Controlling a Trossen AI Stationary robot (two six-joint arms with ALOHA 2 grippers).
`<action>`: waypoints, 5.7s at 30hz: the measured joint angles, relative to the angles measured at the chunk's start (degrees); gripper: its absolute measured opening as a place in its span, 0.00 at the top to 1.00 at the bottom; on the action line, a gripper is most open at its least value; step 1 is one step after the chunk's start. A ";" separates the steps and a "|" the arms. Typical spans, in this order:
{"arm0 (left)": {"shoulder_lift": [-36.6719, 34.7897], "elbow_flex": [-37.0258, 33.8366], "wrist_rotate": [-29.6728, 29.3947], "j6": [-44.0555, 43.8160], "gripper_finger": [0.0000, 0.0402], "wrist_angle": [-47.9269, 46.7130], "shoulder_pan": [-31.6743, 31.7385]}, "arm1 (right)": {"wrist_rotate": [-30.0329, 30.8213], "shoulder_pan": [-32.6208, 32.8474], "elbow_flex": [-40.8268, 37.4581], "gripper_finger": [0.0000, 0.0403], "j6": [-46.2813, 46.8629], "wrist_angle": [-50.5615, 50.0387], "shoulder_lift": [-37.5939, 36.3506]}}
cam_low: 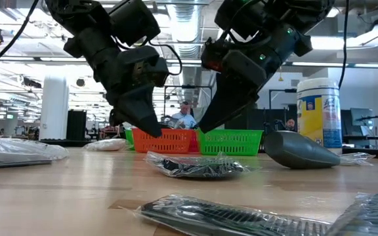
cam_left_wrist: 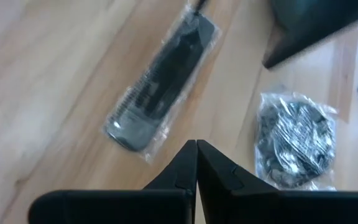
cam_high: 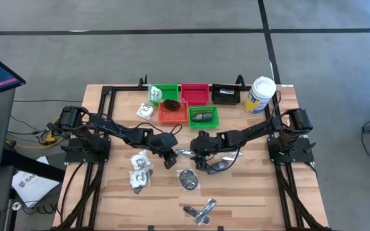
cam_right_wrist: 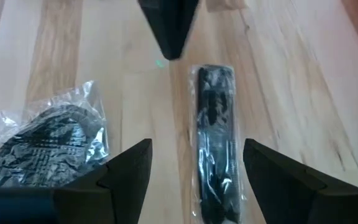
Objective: Pick & Place Travel size toiletries
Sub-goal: Put the black comb into the red bin
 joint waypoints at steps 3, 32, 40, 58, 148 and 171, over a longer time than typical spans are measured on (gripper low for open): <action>0.00 0.00 -1.05 -1.41 1.00 0.05 0.11 | 0.00 0.04 0.00 0.39 -0.39 0.11 0.00; 5.01 -0.04 -0.90 -3.99 1.00 -1.16 1.74 | 2.31 -1.33 -8.17 0.39 7.49 11.09 0.02; 5.01 -0.04 -0.66 -3.99 1.00 -1.22 1.88 | 2.38 -1.55 -8.17 0.39 7.51 8.93 0.02; 2.11 -0.03 -0.45 -1.50 1.00 1.01 2.25 | 2.38 -1.52 -8.17 0.39 7.51 9.08 0.02; -6.15 -0.13 -3.34 23.56 0.48 2.49 3.89 | -2.99 -5.70 15.93 1.00 -3.91 -20.31 5.99; -6.21 -0.04 -3.46 24.19 0.65 1.12 3.89 | -1.01 -6.03 20.31 0.99 -8.10 -23.77 5.86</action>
